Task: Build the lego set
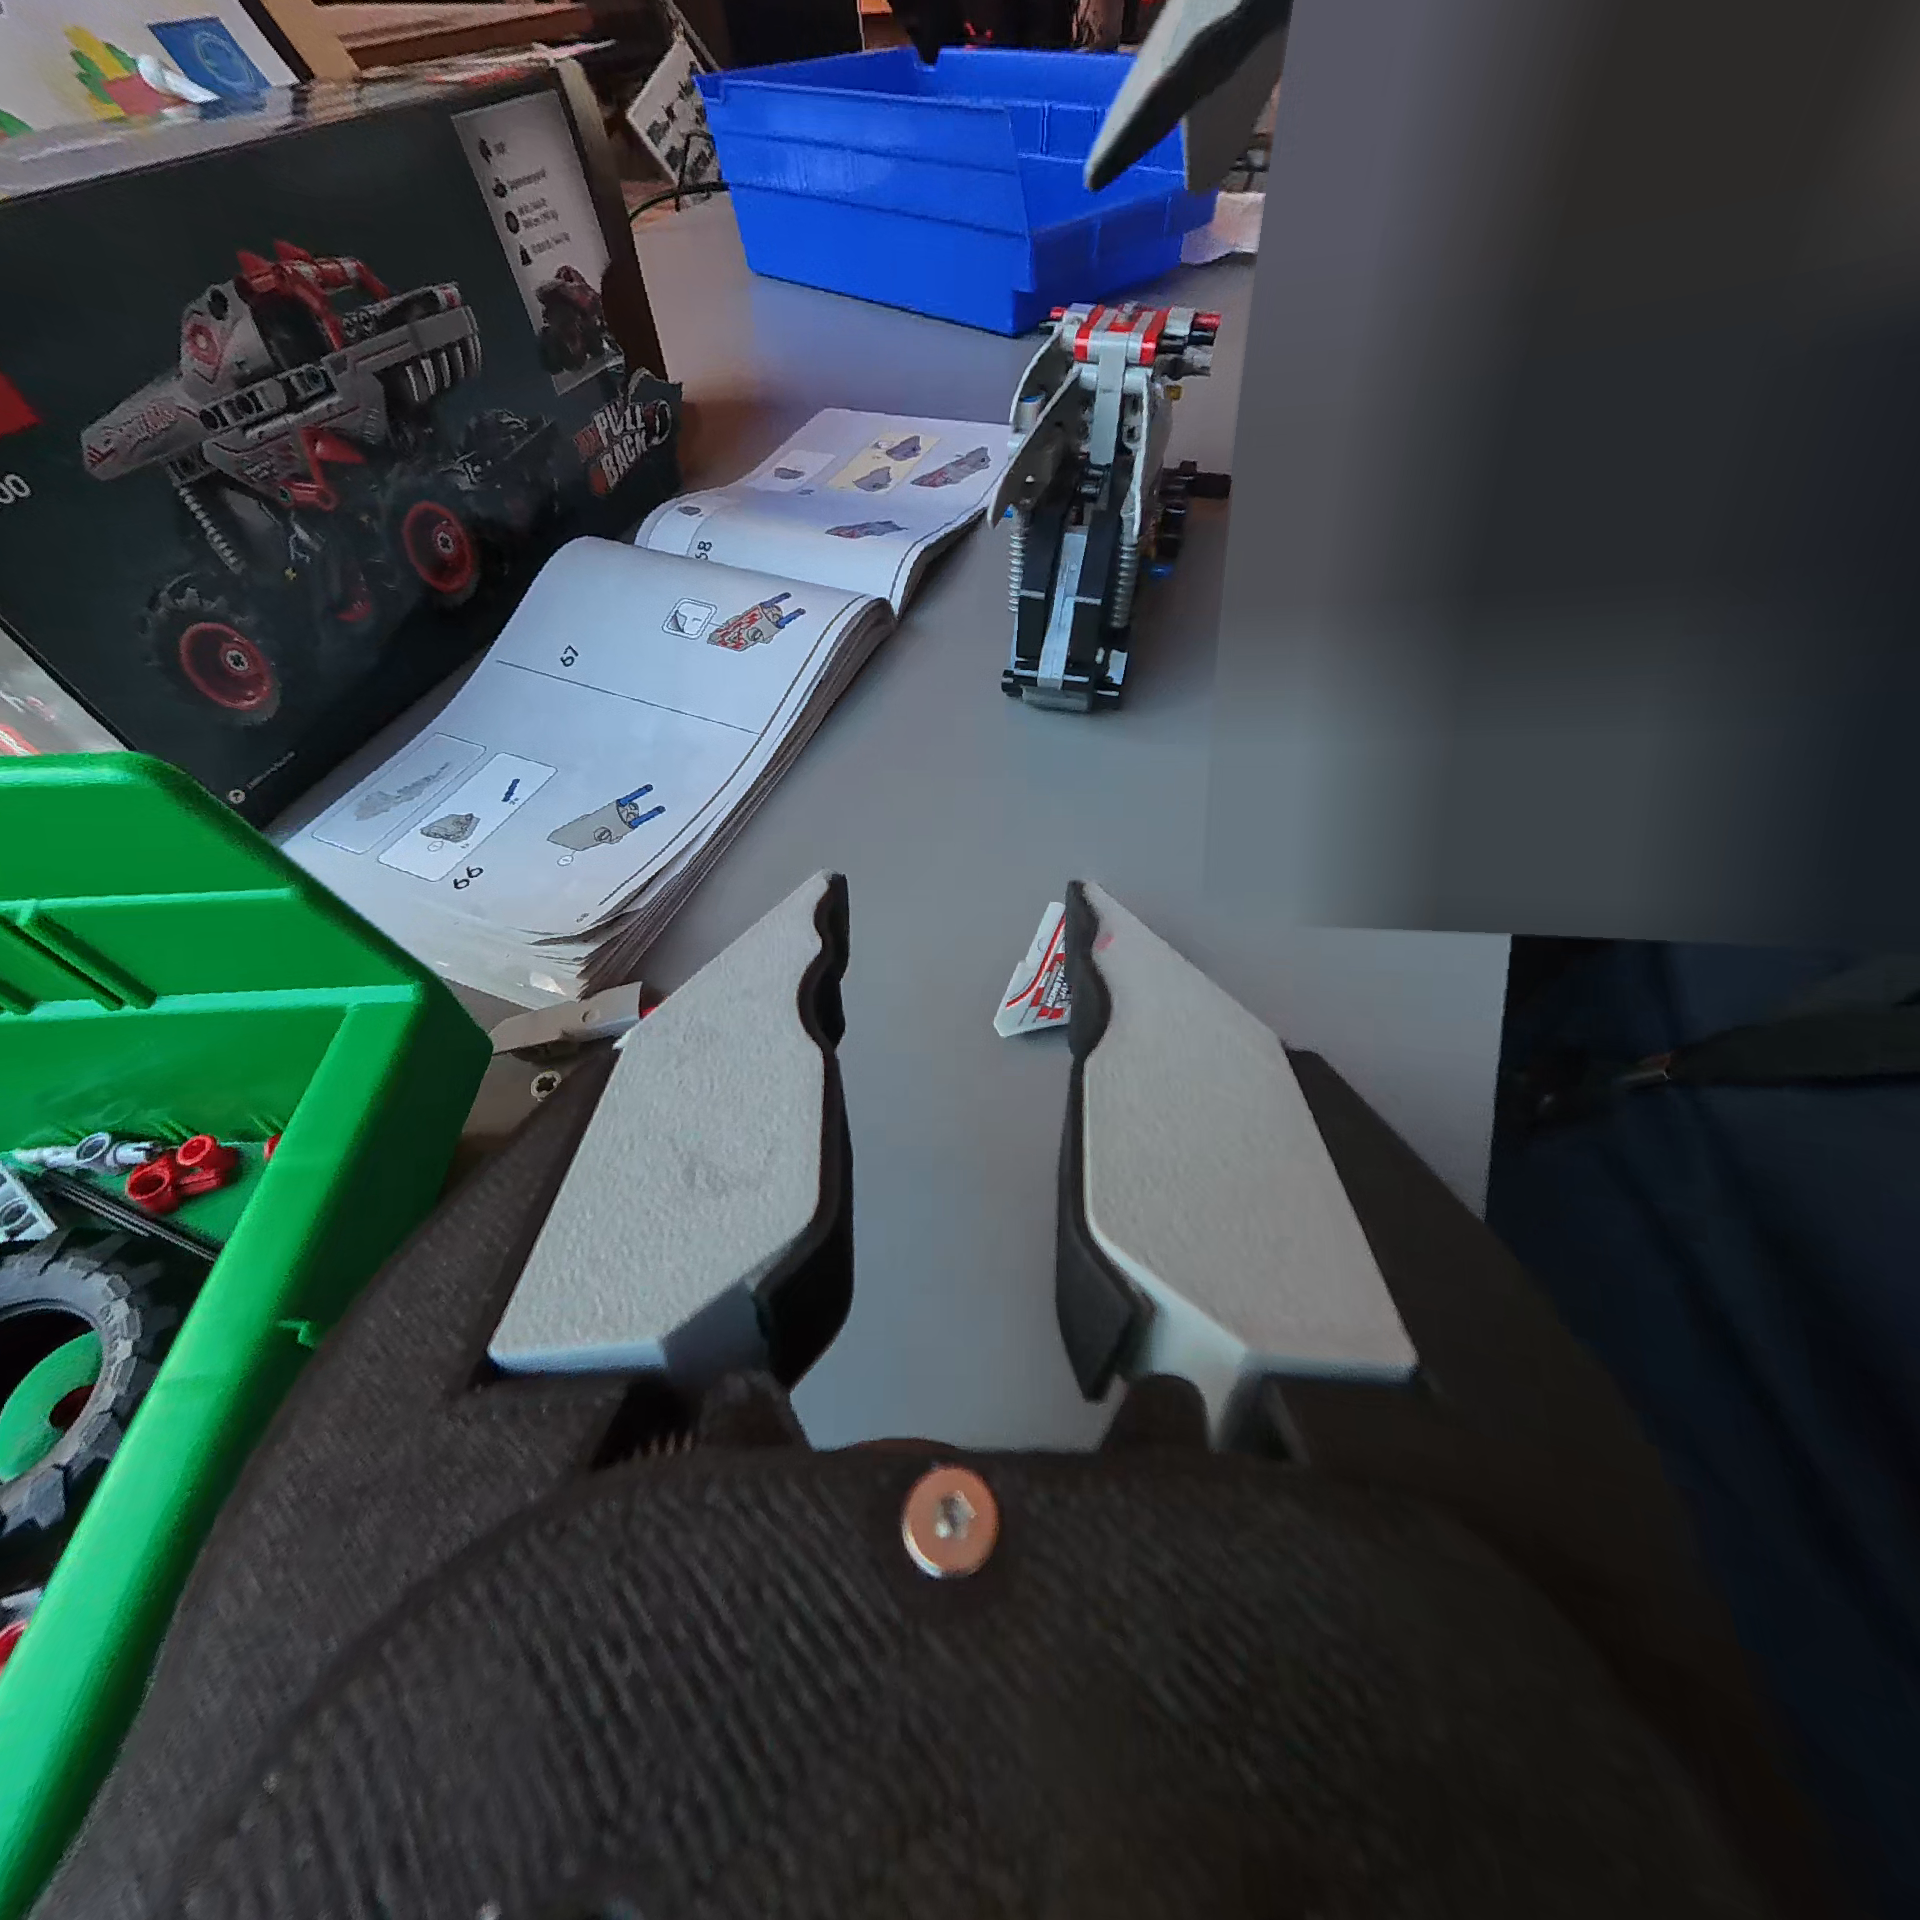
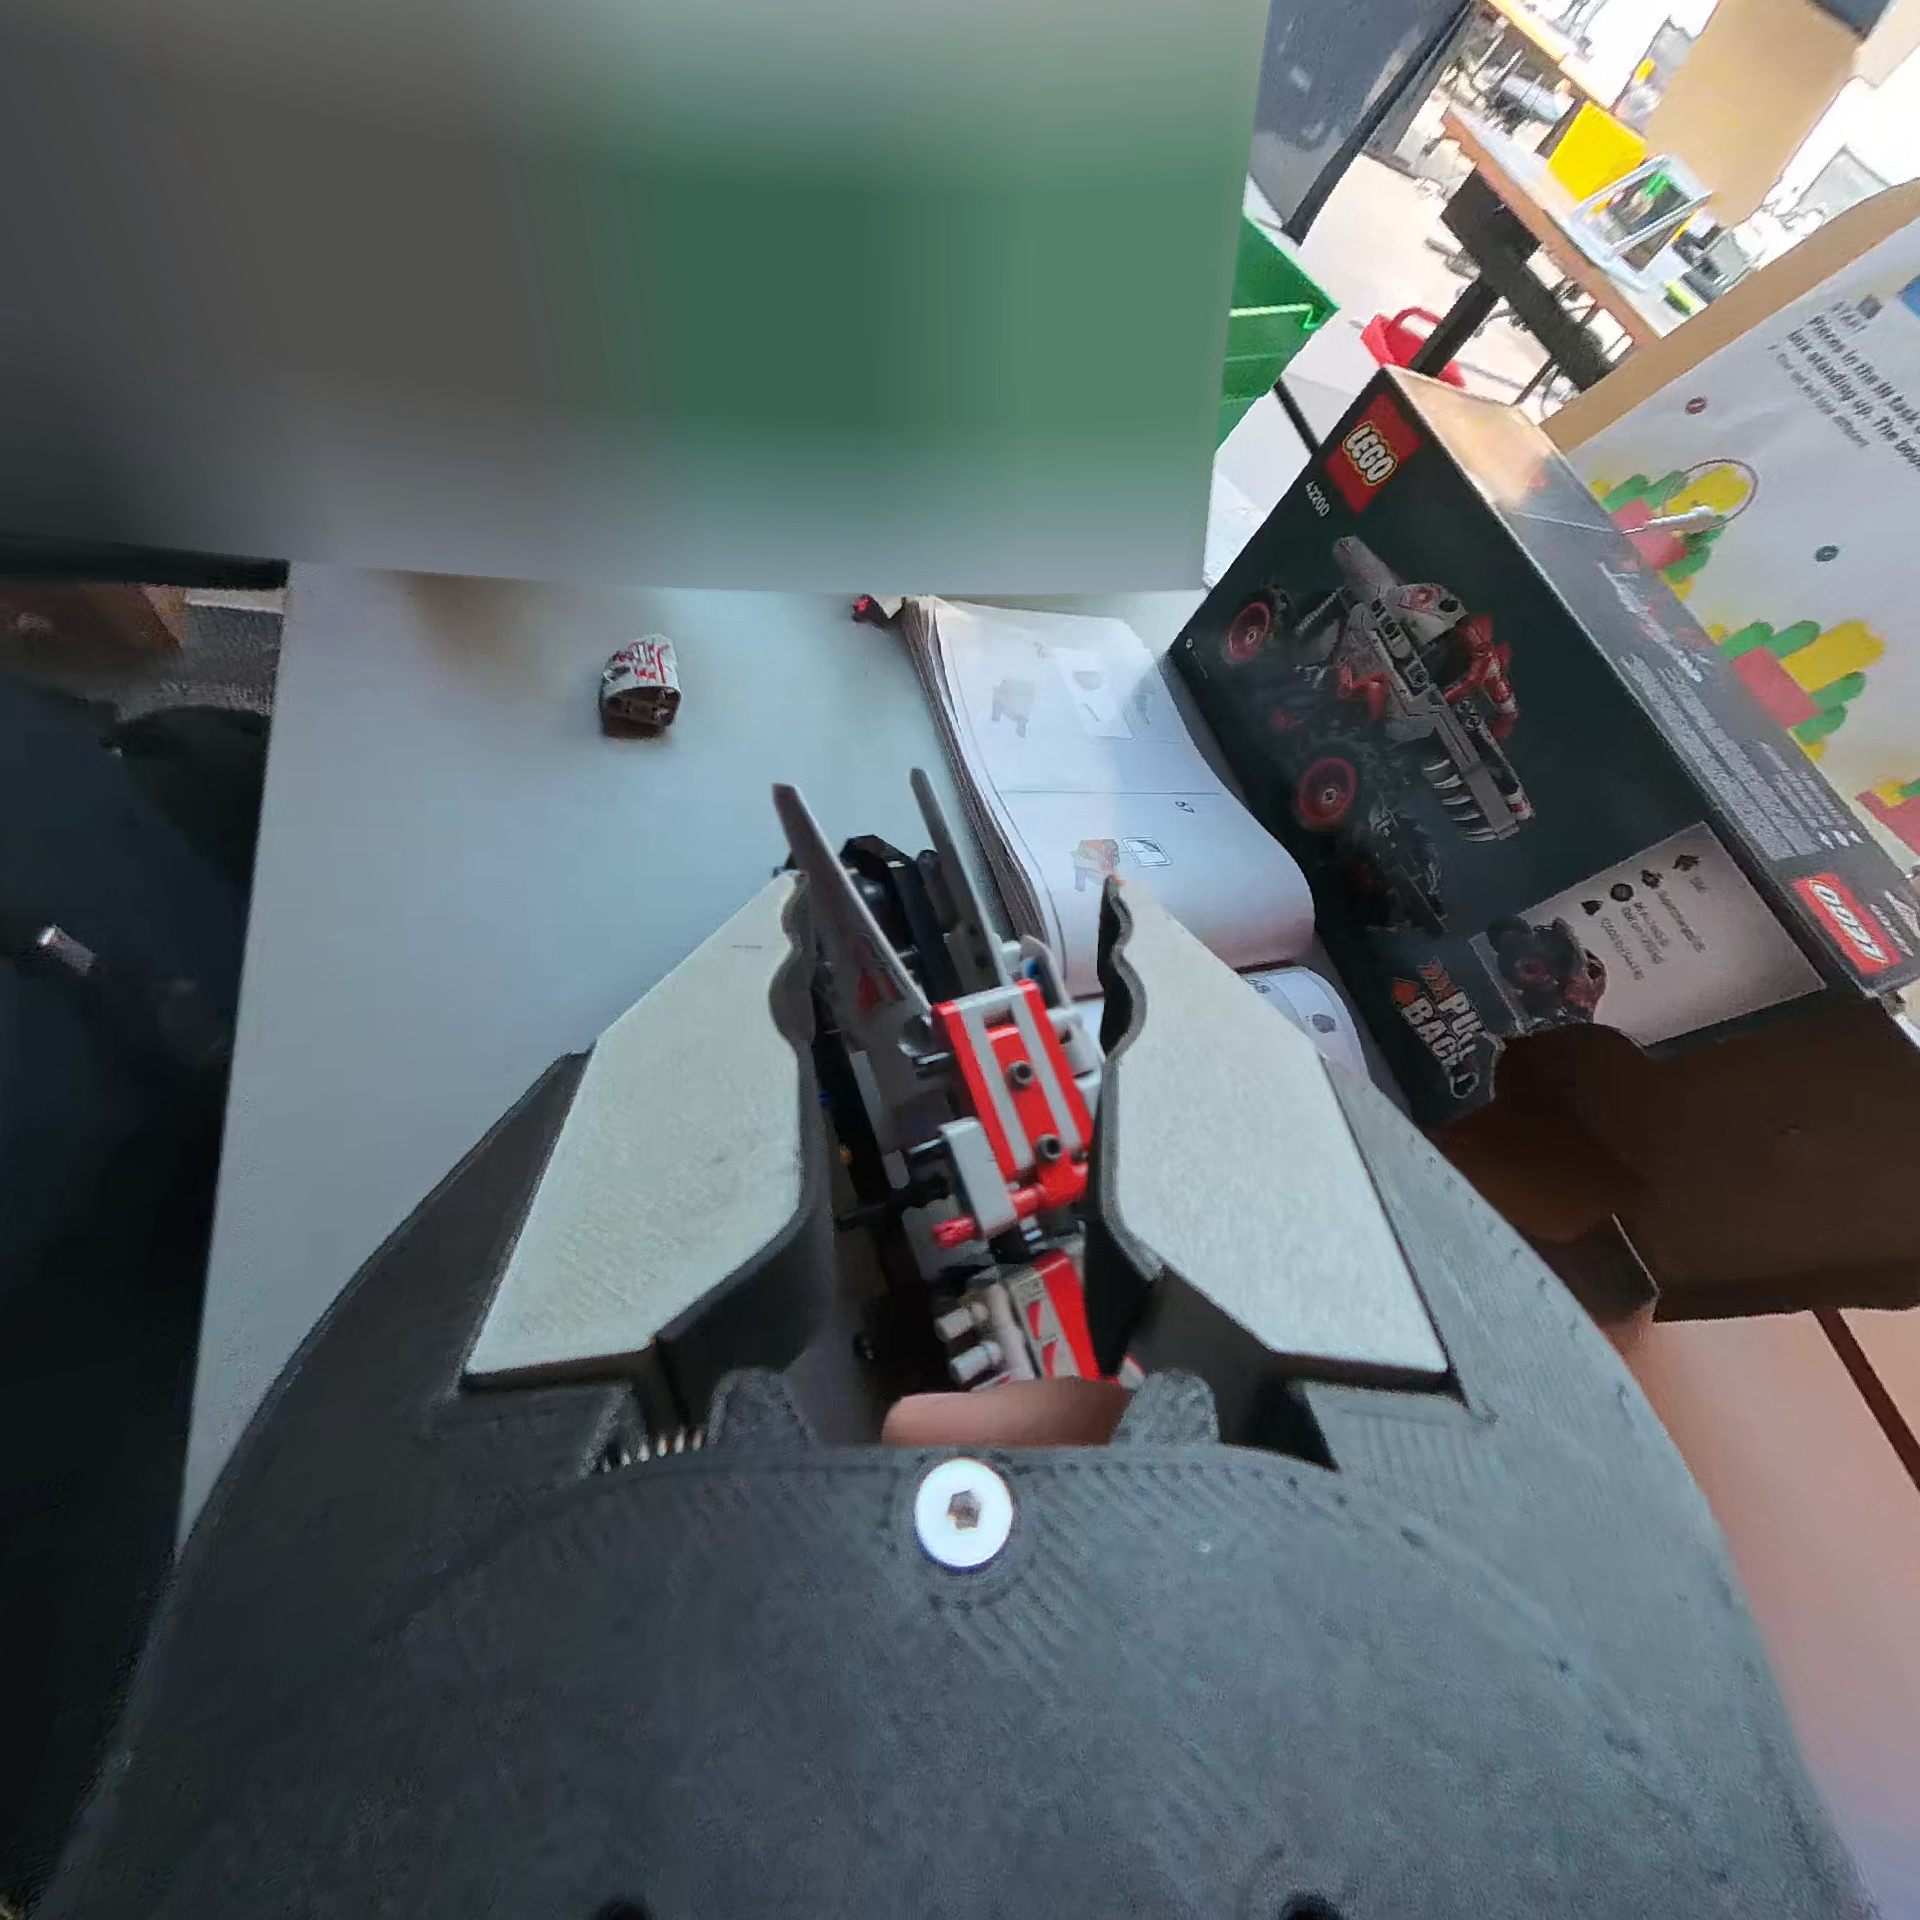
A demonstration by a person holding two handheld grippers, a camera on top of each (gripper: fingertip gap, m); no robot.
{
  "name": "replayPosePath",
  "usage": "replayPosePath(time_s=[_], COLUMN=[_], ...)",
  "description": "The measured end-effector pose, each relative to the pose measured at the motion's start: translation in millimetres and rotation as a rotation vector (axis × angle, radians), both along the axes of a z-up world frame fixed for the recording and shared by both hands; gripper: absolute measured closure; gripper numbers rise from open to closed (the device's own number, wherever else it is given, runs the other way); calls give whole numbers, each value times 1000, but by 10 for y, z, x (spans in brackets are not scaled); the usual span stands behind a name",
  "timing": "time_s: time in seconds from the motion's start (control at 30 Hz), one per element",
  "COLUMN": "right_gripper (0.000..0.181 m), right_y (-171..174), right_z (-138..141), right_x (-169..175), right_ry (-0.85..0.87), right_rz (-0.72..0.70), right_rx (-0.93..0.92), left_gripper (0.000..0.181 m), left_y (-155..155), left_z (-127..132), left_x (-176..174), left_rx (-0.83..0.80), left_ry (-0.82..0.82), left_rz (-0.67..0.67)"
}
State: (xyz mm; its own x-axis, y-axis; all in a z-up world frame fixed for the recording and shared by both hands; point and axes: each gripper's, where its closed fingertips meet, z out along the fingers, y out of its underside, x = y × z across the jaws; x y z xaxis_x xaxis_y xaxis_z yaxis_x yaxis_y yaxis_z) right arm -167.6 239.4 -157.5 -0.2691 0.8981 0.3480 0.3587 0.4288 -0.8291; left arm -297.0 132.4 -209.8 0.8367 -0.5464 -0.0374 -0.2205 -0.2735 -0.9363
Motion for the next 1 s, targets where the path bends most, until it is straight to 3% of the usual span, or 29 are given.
replayPosePath(time_s=[0.23,0.37,0.67,0.83,1.0], right_gripper=[126,141,146,136,139], right_y=[179,174,463,638,331], right_z=[-223,-358,-339,-243,189], right_x=[-68,-26,413,602,388], right_ry=[-227,-336,-419,-371,-109], right_rz=[65,89,-27,-123,-28], right_rx=[-23,18,20,7,-123], left_gripper=[144,144,144,143,143], left_y=[2,7,1,-6,-2], left_z=[37,42,71,68,66], left_x=[-29,-42,-57,-51,-58], left_rx=[3,-1,18,23,22], left_ry=[-43,-55,-63,-50,-47], left_rz=[2,6,14,15,21])
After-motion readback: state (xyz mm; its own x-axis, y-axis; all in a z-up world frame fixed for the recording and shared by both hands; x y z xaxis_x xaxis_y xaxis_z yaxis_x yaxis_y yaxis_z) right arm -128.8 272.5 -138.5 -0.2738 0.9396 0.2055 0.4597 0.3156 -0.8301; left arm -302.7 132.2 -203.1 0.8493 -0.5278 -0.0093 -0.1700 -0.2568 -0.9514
